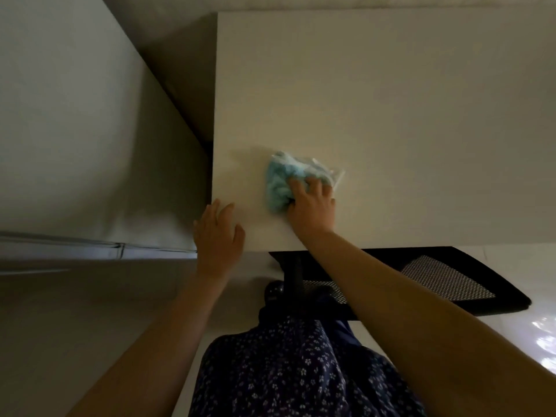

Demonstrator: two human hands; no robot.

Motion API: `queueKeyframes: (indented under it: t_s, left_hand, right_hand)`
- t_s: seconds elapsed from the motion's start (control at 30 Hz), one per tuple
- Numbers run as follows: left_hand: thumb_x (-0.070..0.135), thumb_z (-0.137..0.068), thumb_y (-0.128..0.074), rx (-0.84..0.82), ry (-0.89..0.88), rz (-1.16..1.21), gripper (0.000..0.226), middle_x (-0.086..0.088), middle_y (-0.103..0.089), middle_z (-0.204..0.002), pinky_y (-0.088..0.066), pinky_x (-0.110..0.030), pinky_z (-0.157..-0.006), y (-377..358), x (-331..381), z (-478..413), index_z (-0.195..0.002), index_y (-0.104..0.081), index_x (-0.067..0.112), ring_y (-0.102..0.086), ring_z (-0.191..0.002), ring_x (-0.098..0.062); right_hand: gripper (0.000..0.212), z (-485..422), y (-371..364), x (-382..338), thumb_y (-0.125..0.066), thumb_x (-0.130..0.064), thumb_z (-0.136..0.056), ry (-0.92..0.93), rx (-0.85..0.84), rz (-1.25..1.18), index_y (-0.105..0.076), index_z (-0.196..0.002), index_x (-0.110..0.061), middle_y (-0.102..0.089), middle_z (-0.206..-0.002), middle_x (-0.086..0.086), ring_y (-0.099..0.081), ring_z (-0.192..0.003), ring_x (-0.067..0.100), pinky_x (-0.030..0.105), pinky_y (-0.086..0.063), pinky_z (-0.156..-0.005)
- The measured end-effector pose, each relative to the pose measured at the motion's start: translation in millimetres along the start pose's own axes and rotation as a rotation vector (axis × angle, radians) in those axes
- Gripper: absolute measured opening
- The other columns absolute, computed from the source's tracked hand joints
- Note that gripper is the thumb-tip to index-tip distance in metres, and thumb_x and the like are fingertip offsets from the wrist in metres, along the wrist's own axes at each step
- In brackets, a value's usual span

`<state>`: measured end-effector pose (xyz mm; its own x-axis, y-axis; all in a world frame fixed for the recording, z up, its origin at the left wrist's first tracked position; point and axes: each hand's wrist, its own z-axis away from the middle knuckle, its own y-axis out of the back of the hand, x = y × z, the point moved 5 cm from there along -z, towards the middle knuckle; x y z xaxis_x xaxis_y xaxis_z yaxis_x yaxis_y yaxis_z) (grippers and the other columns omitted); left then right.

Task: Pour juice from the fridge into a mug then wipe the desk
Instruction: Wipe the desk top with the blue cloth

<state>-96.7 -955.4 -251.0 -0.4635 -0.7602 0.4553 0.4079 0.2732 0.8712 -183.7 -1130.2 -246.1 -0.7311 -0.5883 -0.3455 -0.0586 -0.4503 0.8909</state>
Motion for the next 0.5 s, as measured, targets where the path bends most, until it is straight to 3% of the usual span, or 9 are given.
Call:
queueKeyframes:
  t_s: [0.17, 0.3, 0.4, 0.5]
  left_hand:
    - [0.036, -0.088, -0.037, 0.092, 0.039, 0.086, 0.055, -0.022, -0.039, -0.144, -0.034, -0.056, -0.103, 8, -11, 12, -0.133, -0.046, 0.005, -0.041, -0.128, -0.04]
    - [0.046, -0.09, -0.032, 0.09, 0.064, 0.119, 0.06, -0.02, -0.042, -0.142, -0.037, -0.055, -0.101, 4, -12, 16, -0.13, -0.047, 0.004, -0.045, -0.124, -0.04]
    - [0.045, -0.088, -0.032, 0.051, 0.031, 0.117, 0.061, -0.022, -0.044, -0.139, -0.038, -0.054, -0.1, -4, -2, 20, -0.127, -0.049, 0.001, -0.046, -0.123, -0.041]
    - [0.038, -0.086, -0.034, 0.023, -0.045, 0.101, 0.059, -0.023, -0.045, -0.138, -0.036, -0.054, -0.102, -14, 18, 24, -0.127, -0.049, -0.002, -0.044, -0.125, -0.04]
  right_hand:
    - [0.049, 32, -25, -48, -0.047, -0.029, -0.09, 0.279, -0.086, 0.07, -0.035, -0.138, -0.03, -0.028, -0.146, 0.012, -0.021, -0.133, 0.04, 0.048, -0.03, -0.1]
    - [0.05, 48, -27, -43, -0.052, -0.029, -0.088, 0.444, -0.118, 0.142, -0.04, -0.136, -0.026, -0.036, -0.141, 0.015, -0.03, -0.128, 0.04, 0.05, -0.035, -0.097]
    - [0.055, 51, -21, -18, -0.061, -0.03, -0.08, 0.46, -0.115, 0.19, -0.046, -0.132, -0.024, -0.045, -0.135, 0.015, -0.039, -0.121, 0.041, 0.05, -0.041, -0.091]
    - [0.054, 52, -5, 22, -0.059, -0.031, -0.081, 0.361, -0.08, 0.175, -0.045, -0.132, -0.025, -0.045, -0.135, 0.013, -0.039, -0.122, 0.039, 0.049, -0.039, -0.093]
